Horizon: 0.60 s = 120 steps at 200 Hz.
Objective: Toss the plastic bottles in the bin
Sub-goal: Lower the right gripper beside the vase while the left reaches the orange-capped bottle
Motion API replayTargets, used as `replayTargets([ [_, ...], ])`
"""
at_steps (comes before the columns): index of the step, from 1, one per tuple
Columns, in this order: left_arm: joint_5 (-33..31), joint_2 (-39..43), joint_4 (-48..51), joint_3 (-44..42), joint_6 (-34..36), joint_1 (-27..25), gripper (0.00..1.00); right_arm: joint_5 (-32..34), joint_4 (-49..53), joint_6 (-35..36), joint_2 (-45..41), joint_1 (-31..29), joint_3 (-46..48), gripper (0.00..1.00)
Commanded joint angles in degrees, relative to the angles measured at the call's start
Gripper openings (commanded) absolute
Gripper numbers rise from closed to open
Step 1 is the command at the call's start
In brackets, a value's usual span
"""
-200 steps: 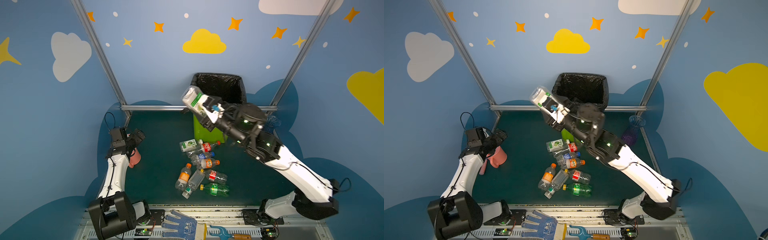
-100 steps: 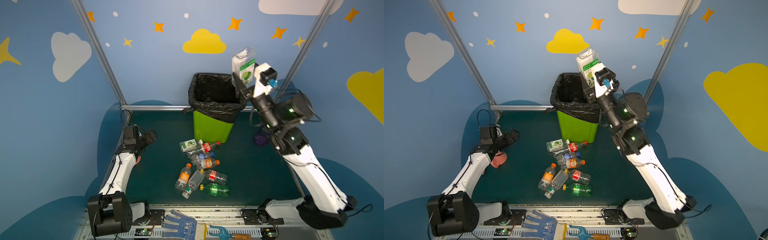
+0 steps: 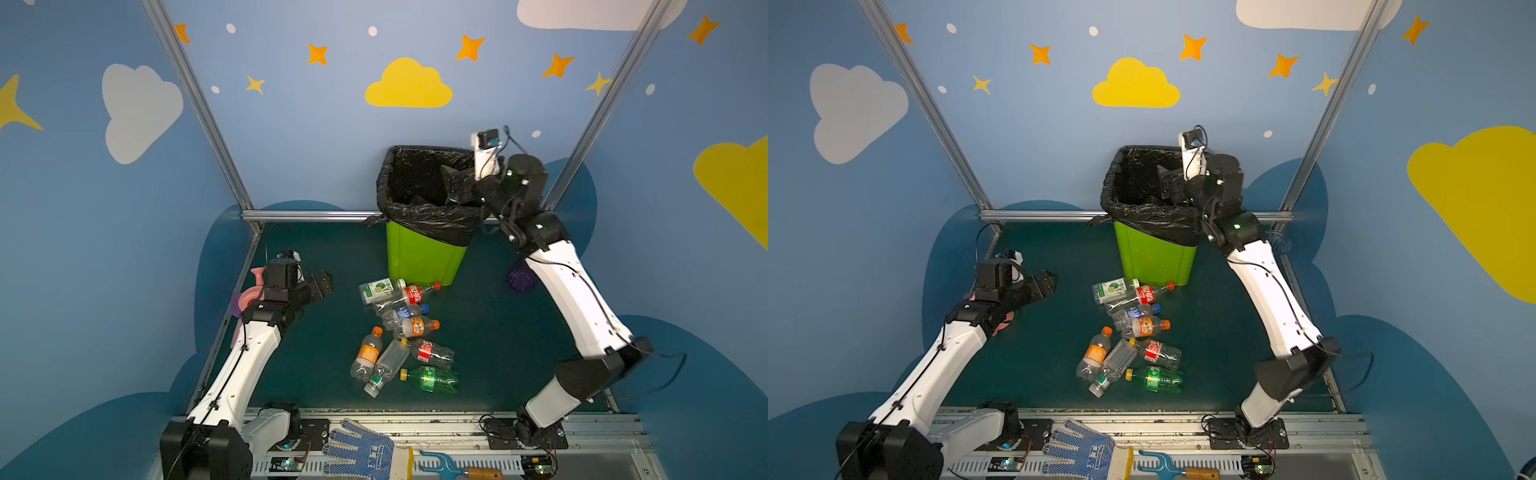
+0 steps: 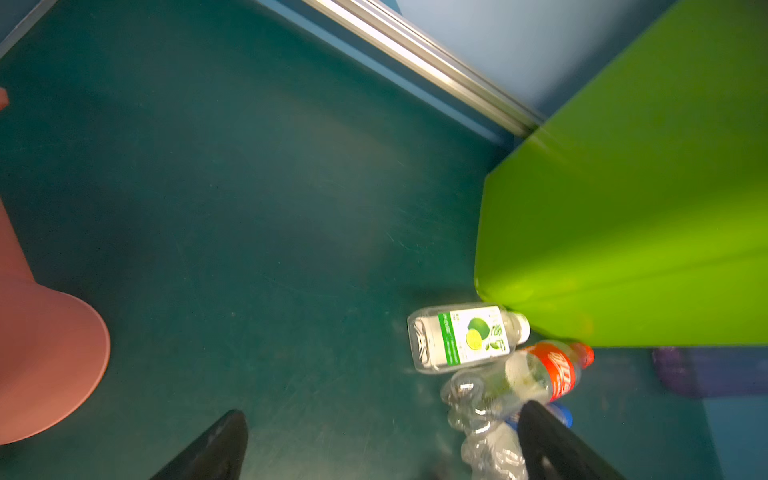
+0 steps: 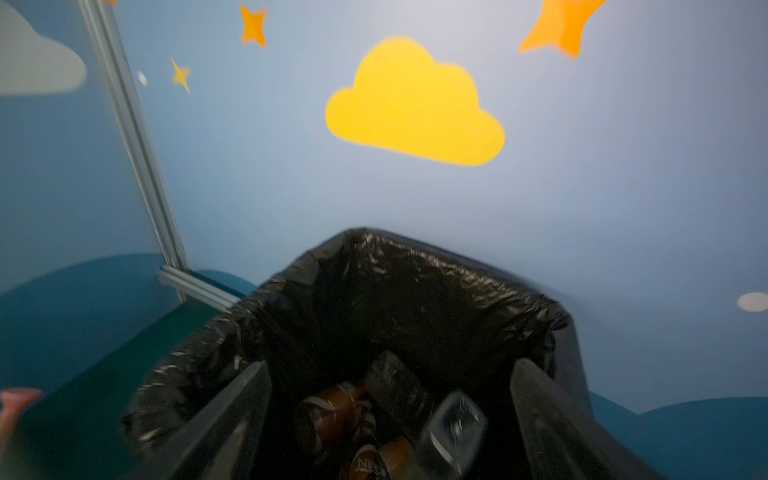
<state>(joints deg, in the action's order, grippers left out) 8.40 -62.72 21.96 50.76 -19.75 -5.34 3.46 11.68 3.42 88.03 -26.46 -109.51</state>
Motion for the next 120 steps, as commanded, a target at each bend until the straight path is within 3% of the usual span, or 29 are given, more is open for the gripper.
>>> replayTargets([
  [1,-1.54,0.49,2.87,-0.56,4.09,-1.96,1.00,1.89,-7.59,-2.35,-8.08,0.42,5.59,0.92],
  [36,-2.11,-1.12,4.45,0.56,4.91,-5.33,1.00,5.79,-6.41,-6.14,-15.92,3.96,18.49,0.93],
  [80,-4.89,-1.89,7.99,0.59,4.16,-10.38,1.00,6.24,-4.38,-19.76,-27.42,12.05,40.11,0.93],
  [120,-6.65,-2.36,9.77,0.34,3.75,-14.86,1.00,2.19,-1.85,-31.86,-35.12,18.06,59.39,0.93],
])
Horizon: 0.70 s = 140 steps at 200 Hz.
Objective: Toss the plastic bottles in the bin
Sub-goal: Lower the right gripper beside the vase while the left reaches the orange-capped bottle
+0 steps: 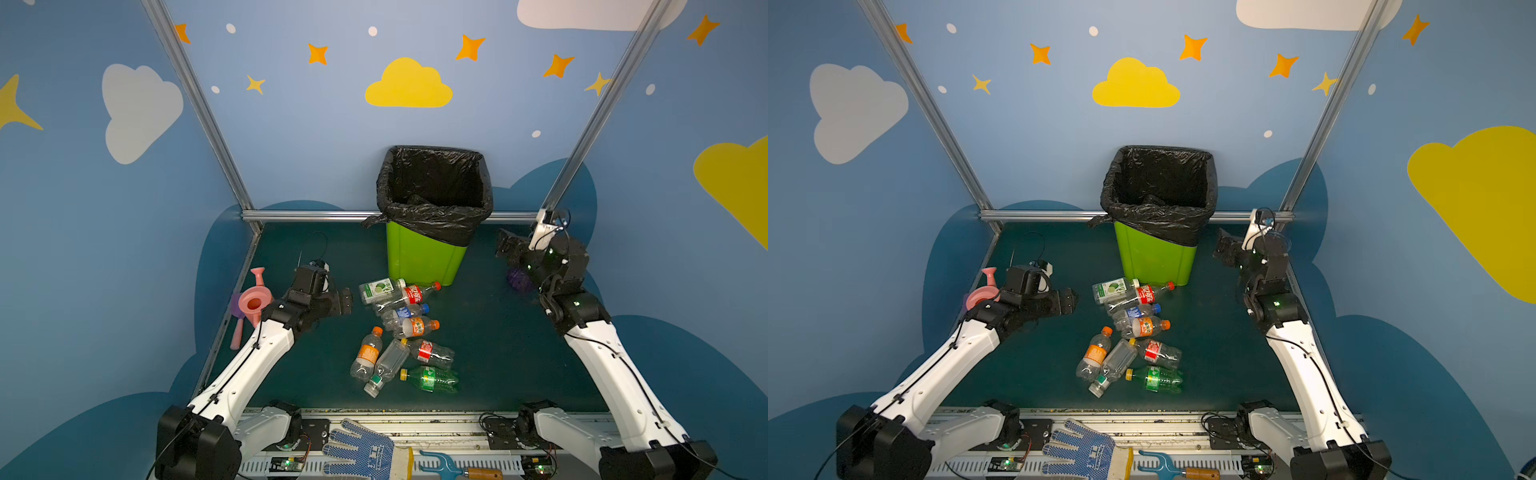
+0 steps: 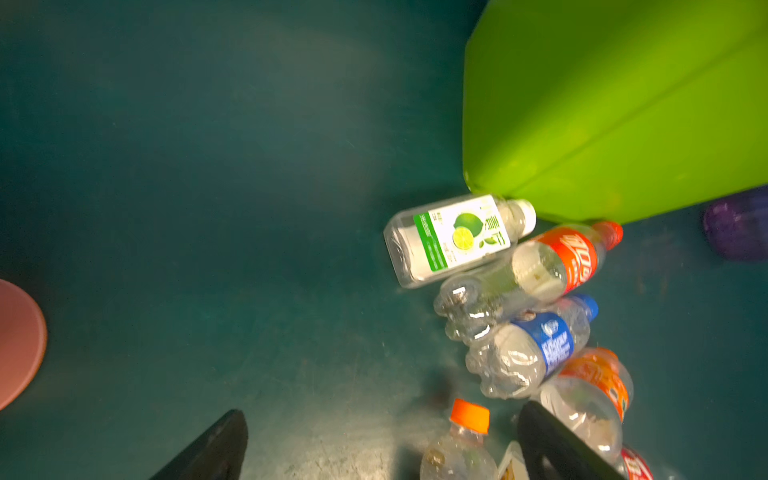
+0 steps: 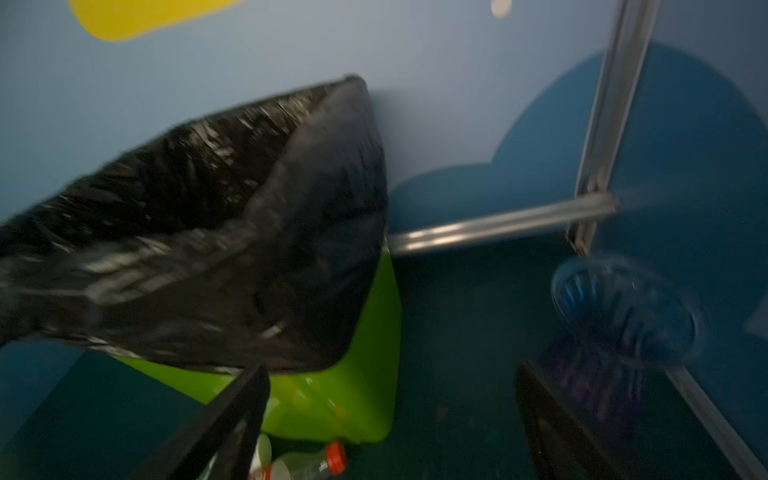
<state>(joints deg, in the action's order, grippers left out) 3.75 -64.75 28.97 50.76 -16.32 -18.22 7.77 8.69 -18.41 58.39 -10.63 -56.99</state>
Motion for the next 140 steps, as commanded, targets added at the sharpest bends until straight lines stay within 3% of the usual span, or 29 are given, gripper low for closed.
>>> replayTargets([
  [1,-1.99,-0.44,2.89,0.36,0.36,-2.08,1.00,-2.26,1.15,-10.35,-5.66,2.35,7.32,0.93],
  [34,-2.93,-2.34,8.07,1.71,1.16,-6.28,1.00,-7.66,-2.20,-18.66,-9.06,4.34,22.04,0.93],
  [60,-1.54,-3.62,9.06,1.36,0.90,-8.94,1.00,-10.23,-3.97,-23.36,-8.73,4.75,27.82,0.93],
  [140,4.27,-11.32,14.29,3.11,0.20,-17.04,1.00,-10.65,-3.81,-25.18,-6.89,4.84,28.82,0.93],
])
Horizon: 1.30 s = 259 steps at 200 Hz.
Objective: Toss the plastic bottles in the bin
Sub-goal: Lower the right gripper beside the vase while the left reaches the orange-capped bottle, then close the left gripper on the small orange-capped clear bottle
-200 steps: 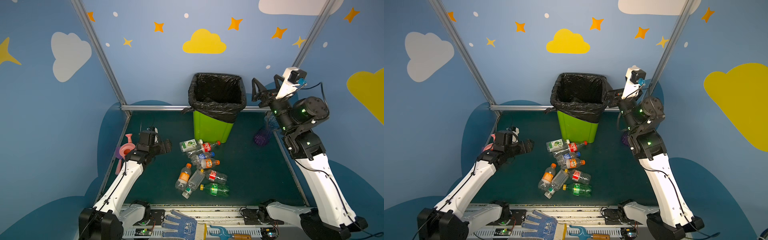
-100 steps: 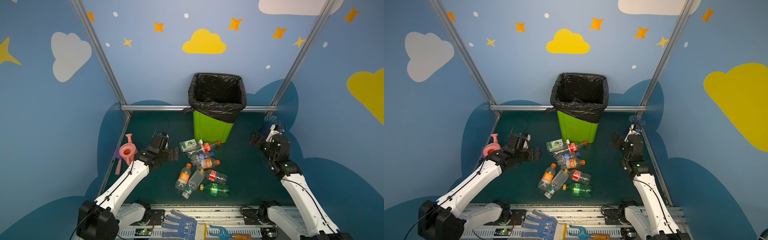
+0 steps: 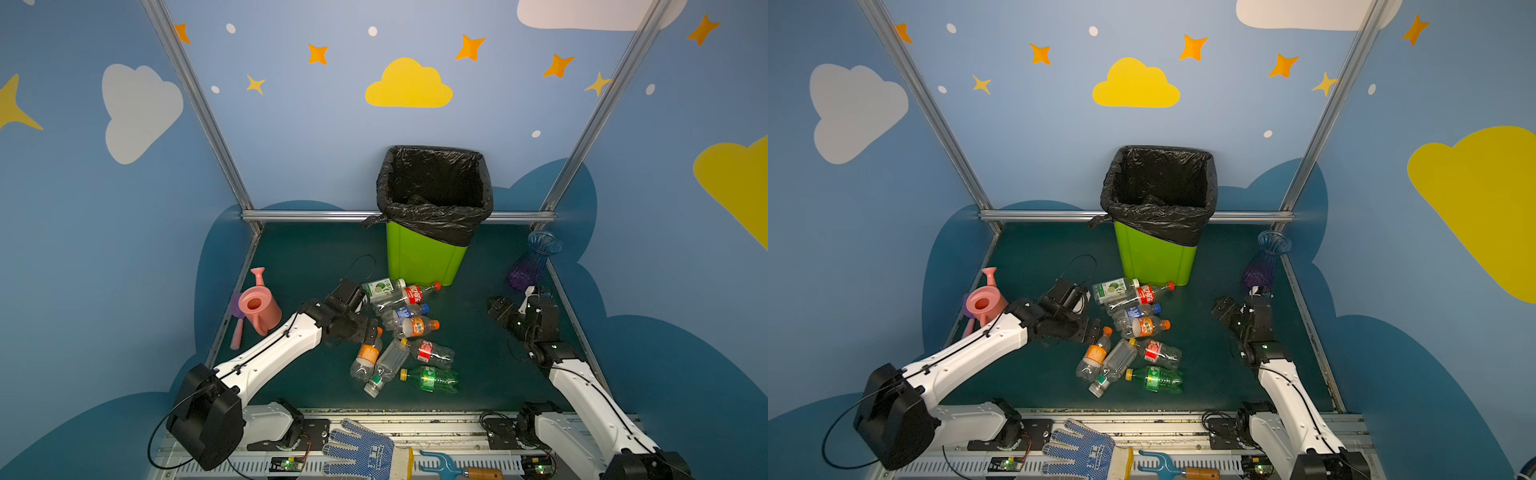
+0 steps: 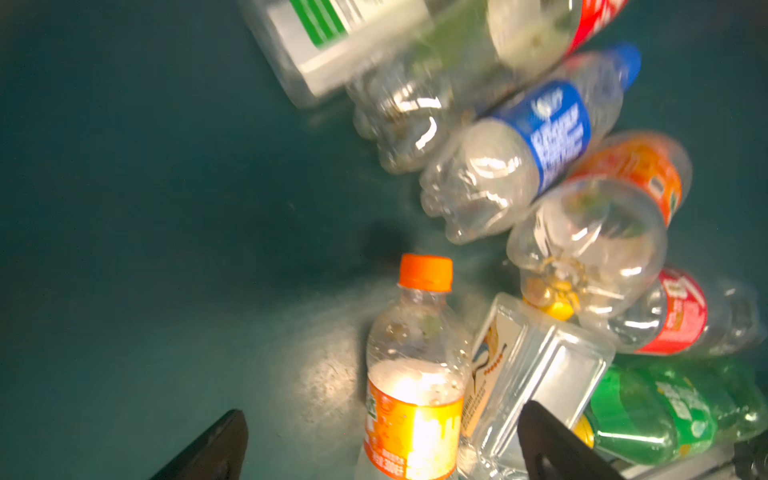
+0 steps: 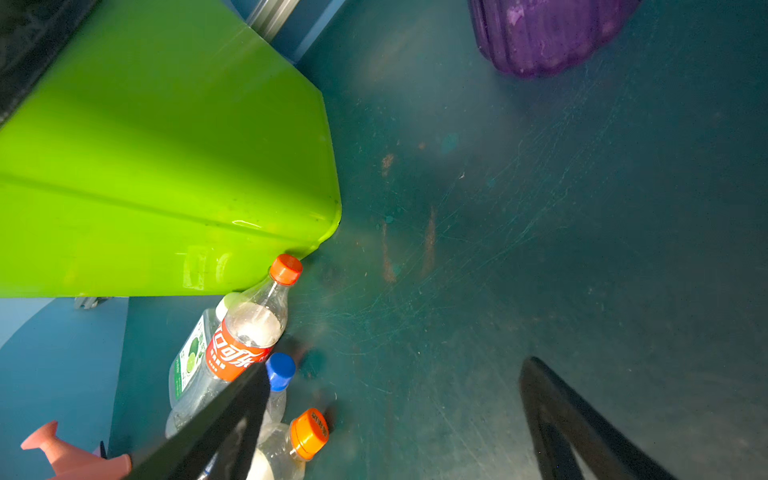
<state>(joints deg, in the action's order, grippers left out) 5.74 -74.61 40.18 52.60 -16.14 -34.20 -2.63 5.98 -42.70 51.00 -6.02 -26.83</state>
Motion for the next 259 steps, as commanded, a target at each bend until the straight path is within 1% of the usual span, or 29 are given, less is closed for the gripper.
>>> replayTargets([
  [1,2.40,-1.57,3.07,1.28,0.04,-1.15,1.00,-0.26,-1.12,-0.90,0.50,0.22,-1.32,0.93],
  [34,2.79,-4.46,2.40,1.44,-0.21,-2.90,0.99,-0.14,-1.29,-1.49,1.42,0.35,-1.34,0.93],
  [58,2.35,-6.89,3.16,1.79,0.99,-2.98,0.96,-0.35,-1.44,-1.52,2.04,0.40,-1.60,0.93],
  [95,1.15,-11.83,5.12,3.12,1.04,-3.01,0.84,-0.22,-1.23,-1.45,2.19,0.48,-2.08,0.93],
  [131,-2.19,-14.47,6.69,4.25,0.74,-2.99,0.79,-0.09,-0.63,-1.43,2.00,0.63,-2.26,0.93],
  [155,-6.62,-15.61,8.02,4.60,-1.38,-2.98,0.78,-0.09,-0.14,-1.42,1.91,0.91,-2.33,0.93],
  [171,-8.31,-15.92,8.46,4.45,-2.29,-2.59,0.77,-0.11,-0.05,-1.51,1.91,0.94,-2.26,0.93],
  [210,-8.99,-15.82,7.98,3.83,-3.52,-1.44,0.76,-0.35,-0.18,-1.77,2.25,1.19,-2.38,0.93],
  [245,-7.88,-17.53,7.20,3.99,-3.83,-1.14,0.79,-0.88,-0.53,-2.04,2.86,1.27,-2.35,0.93],
  [259,-7.16,-18.31,6.85,4.26,-3.77,-1.08,0.79,-1.01,-0.53,-1.96,3.03,1.24,-2.32,0.93],
])
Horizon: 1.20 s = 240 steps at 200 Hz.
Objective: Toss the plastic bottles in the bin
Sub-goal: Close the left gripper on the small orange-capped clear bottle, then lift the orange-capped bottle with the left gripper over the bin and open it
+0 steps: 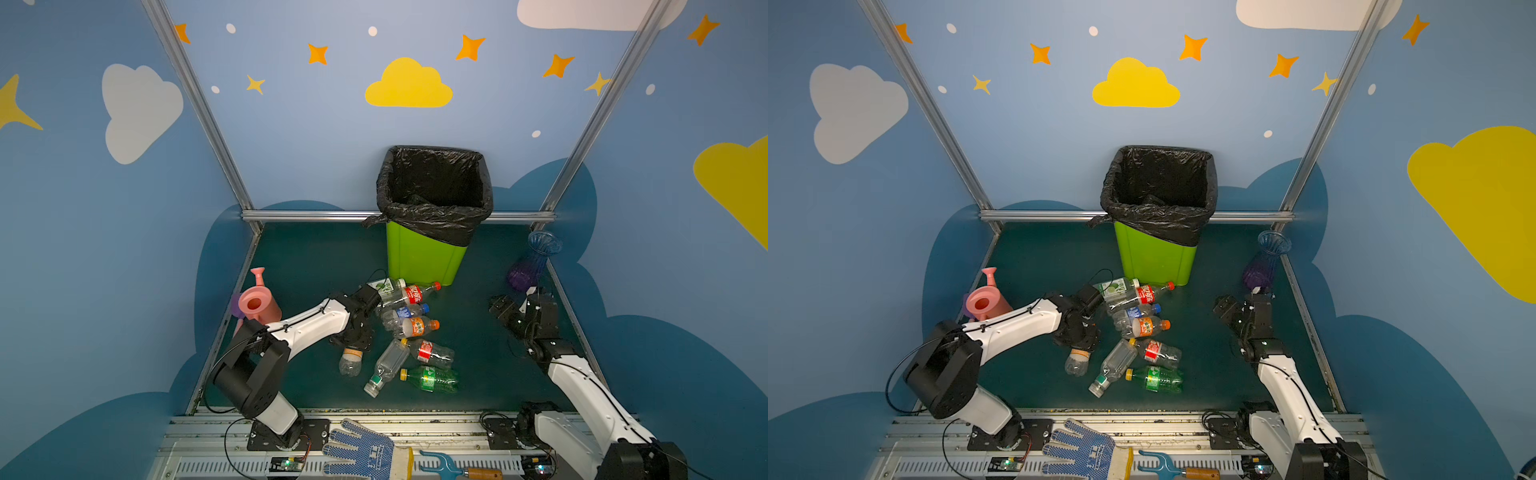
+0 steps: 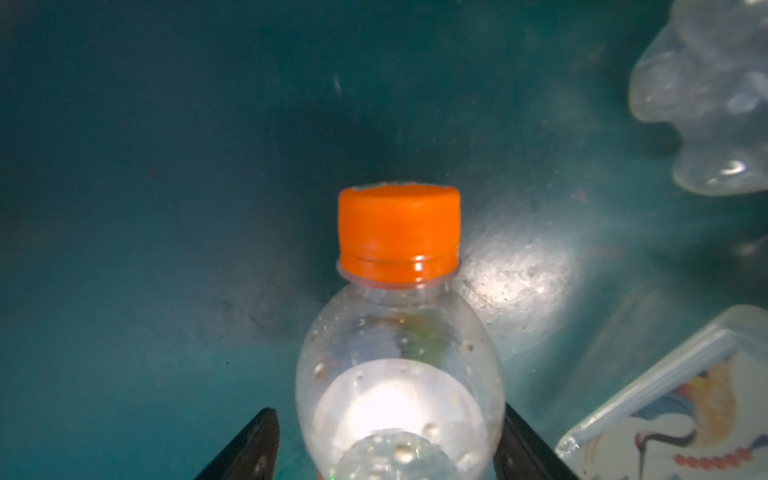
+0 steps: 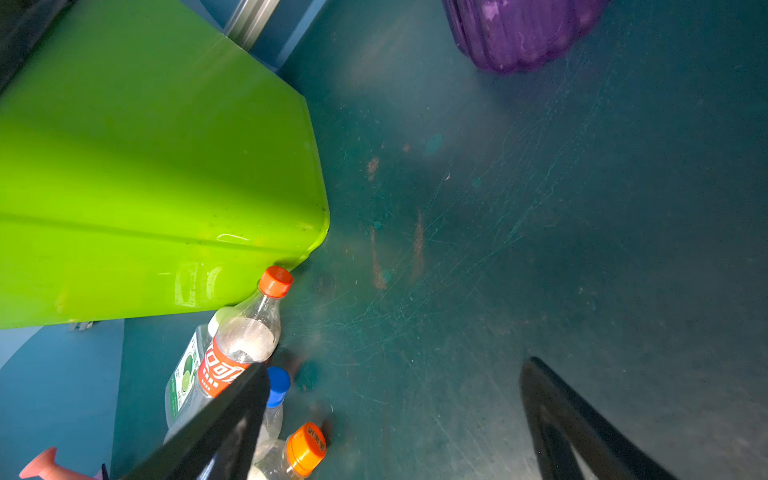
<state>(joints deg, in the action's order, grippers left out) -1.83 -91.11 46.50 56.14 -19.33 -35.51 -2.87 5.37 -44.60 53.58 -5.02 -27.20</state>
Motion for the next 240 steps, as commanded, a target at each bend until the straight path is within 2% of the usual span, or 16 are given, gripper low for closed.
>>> replayTargets([
  [1,0.50,-1.84,0.53,0.76,-0.60,0.20,0.79,-0.75,0.08,-0.05,0.46,0.21,-1.96,0.93],
  [48,1.91,-2.58,-0.45,0.82,-0.57,0.20,0.71,-0.47,0.46,-0.05,0.12,0.36,-1.73,0.93],
  [104,2.18,-1.20,-1.14,0.63,-0.79,0.17,0.44,-0.38,0.51,-0.05,0.12,0.58,-1.53,0.93],
  [157,0.50,8.09,-2.74,1.91,-1.04,1.44,0.40,-0.55,0.35,0.13,0.03,0.95,-1.86,0.93],
  [194,-3.79,19.85,-3.35,9.76,2.13,7.09,0.42,-0.81,0.02,0.26,0.39,0.98,-2.11,0.93],
  [220,-6.40,27.54,-11.80,17.57,8.46,13.06,0.44,-1.05,-0.17,0.47,0.49,1.13,-2.62,0.93],
  [240,-7.11,30.24,-20.18,25.82,10.12,18.51,0.44,-1.16,0.86,1.20,-0.26,1.56,-3.96,0.93],
])
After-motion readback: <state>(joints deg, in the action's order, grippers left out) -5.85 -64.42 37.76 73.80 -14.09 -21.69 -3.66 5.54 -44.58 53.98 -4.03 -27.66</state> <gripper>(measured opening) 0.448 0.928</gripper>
